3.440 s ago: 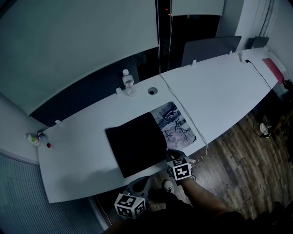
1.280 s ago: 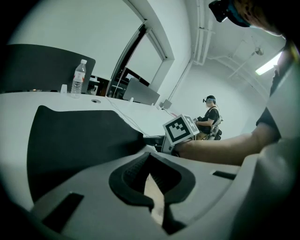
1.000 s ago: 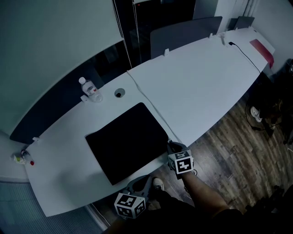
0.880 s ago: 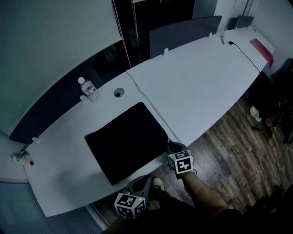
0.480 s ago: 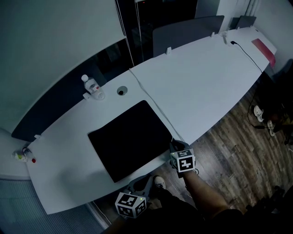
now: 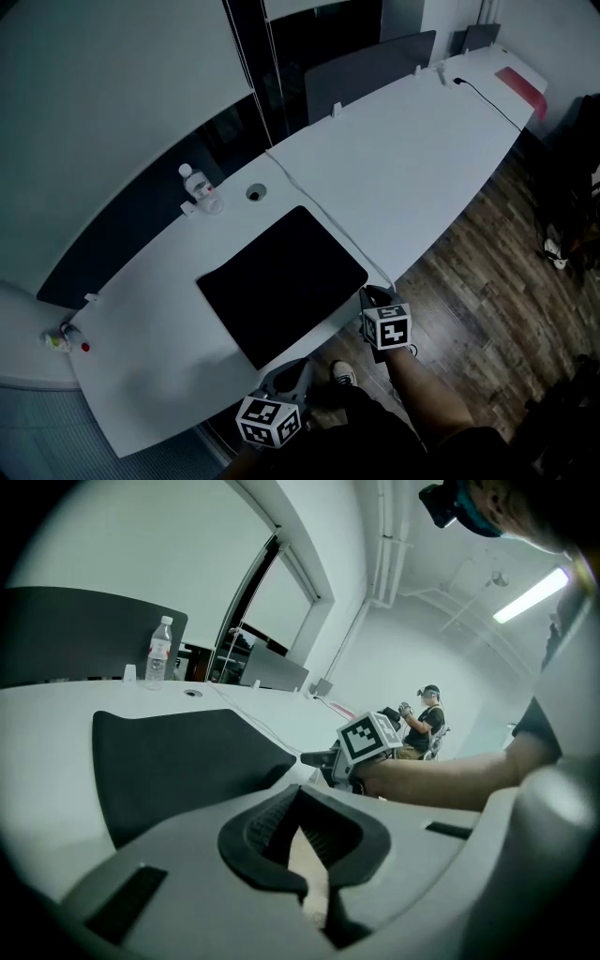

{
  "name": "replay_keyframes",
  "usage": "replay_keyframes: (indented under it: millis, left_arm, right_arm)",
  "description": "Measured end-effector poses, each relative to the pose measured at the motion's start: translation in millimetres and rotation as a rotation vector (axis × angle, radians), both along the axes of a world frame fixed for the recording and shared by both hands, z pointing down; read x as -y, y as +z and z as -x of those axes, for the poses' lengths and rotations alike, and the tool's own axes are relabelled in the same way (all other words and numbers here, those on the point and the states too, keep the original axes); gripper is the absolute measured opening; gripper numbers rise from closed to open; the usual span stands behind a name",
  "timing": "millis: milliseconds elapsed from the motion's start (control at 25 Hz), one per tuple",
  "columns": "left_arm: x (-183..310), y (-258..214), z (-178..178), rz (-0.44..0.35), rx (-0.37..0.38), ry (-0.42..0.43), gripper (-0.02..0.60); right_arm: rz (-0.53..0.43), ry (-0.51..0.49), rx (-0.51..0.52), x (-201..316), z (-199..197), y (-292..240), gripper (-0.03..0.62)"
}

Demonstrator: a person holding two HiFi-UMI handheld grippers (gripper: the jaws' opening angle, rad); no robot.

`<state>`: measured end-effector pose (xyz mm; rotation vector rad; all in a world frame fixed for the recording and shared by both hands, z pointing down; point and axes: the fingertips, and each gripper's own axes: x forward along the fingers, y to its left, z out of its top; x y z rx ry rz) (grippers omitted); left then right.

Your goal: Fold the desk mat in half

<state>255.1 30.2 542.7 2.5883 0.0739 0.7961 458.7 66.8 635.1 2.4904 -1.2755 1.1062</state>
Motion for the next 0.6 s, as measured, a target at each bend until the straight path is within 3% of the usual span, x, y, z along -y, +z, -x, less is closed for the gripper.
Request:
replay_keyframes:
  millis: [280,600]
  left_arm:
    - [7,-17,46,-0.018,-0.046,0.061,0.006]
    - [22,-33,99,-0.050,-0.088,0.054,0.006]
  right_arm:
    - [-0.079,0.033,-0.037,-3,57,-43,0.032]
    - [-0.196,-0.020,-0.075,12,137,-95,0.028]
